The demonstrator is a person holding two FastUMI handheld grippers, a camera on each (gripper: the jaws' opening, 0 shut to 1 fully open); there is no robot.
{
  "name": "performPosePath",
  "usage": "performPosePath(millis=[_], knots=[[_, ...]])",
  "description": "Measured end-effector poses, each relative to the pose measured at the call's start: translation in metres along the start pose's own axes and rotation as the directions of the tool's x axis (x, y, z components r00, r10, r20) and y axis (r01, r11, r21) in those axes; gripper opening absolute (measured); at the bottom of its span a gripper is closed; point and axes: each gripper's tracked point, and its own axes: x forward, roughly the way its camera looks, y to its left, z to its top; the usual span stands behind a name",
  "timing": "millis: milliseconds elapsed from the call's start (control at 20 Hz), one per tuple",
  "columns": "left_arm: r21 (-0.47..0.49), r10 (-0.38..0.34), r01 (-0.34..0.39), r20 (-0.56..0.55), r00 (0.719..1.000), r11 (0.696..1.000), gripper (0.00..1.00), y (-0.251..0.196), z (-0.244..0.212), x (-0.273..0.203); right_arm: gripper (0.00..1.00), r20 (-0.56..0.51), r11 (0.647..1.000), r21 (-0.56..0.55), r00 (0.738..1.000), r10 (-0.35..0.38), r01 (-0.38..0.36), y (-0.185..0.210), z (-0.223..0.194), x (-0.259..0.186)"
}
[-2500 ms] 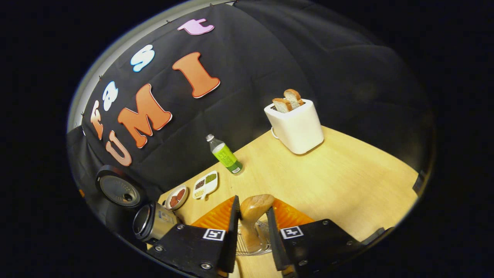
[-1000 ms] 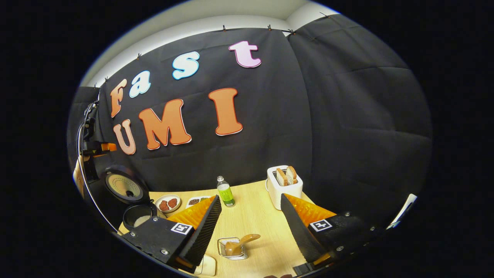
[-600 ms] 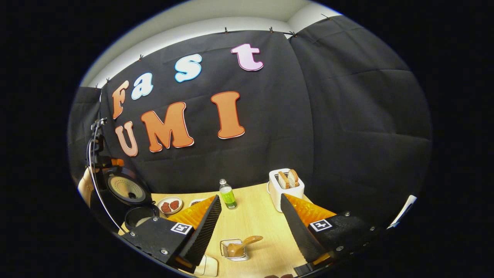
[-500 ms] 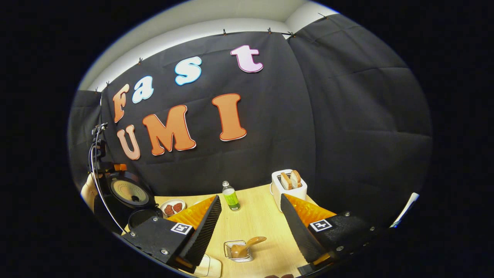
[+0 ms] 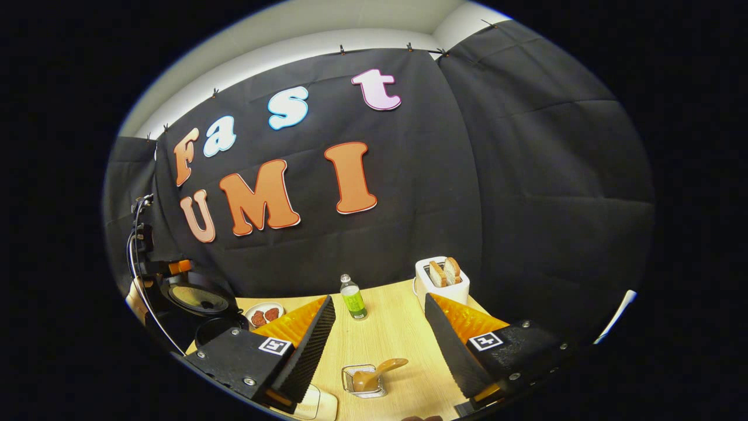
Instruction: Close the left gripper, press the button to open the rice cooker; take a wooden spoon from the chopstick holder with the right hand, scoop a spoonful of rice and pour it into the rice cooker, then put the wooden spoon back into the chopstick holder.
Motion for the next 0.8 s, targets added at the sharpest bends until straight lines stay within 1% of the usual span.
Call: performPosePath(millis=[50, 150, 350, 400, 450, 500, 600, 650, 750, 800], knots=[[-0.007, -0.012, 0.012, -0.017, 1.0, 1.0, 1.0, -0.003, -0.013, -0.008, 0.95, 0.001, 1.0, -0.001, 1.0, 0.004, -0.004, 0.0, 0.0, 0.0], [-0.005, -0.032, 0.032, -0.054, 0.998, 0.999, 1.0, -0.006, -0.039, -0.022, 0.95, 0.001, 1.0, -0.005, 1.0, 0.011, -0.011, 0.002, -0.001, 0.001], [-0.012, -0.024, 0.023, -0.095, 0.995, 1.0, 1.0, -0.013, -0.092, -0.04, 0.95, -0.012, 0.999, -0.011, 0.999, 0.034, -0.035, 0.01, -0.003, 0.002], [-0.016, -0.027, 0.025, -0.115, 0.993, 1.0, 1.0, -0.015, -0.108, -0.042, 0.95, -0.016, 0.999, -0.014, 0.999, 0.043, -0.043, 0.012, -0.004, 0.003], [-0.017, -0.014, 0.012, -0.141, 0.99, 1.0, 1.0, -0.014, -0.124, -0.044, 0.95, -0.02, 0.999, -0.02, 0.999, 0.047, -0.048, 0.013, -0.005, 0.002], [0.0, -0.001, 0.001, -0.139, 0.99, 1.0, 0.98, -0.011, -0.13, -0.045, 0.95, -0.023, 0.998, -0.029, 0.999, 0.049, -0.049, 0.013, -0.006, 0.002], [0.026, 0.004, -0.002, -0.085, 0.996, 1.0, 0.96, -0.013, -0.136, -0.045, 0.94, -0.029, 0.998, -0.04, 0.998, 0.05, -0.051, 0.013, -0.007, 0.002], [0.023, 0.008, -0.006, -0.063, 0.998, 1.0, 0.95, -0.013, -0.138, -0.044, 0.94, -0.034, 0.998, -0.041, 0.998, 0.052, -0.053, 0.014, -0.008, 0.001], [0.024, 0.023, -0.022, -0.056, 0.998, 0.999, 0.95, -0.012, -0.149, -0.043, 0.94, -0.042, 0.998, -0.041, 0.998, 0.049, -0.05, 0.012, -0.011, 0.002], [0.033, 0.03, -0.028, -0.069, 0.997, 0.999, 1.0, -0.013, -0.157, -0.042, 0.95, -0.046, 0.998, -0.041, 0.998, 0.048, -0.05, 0.011, -0.012, 0.002]])
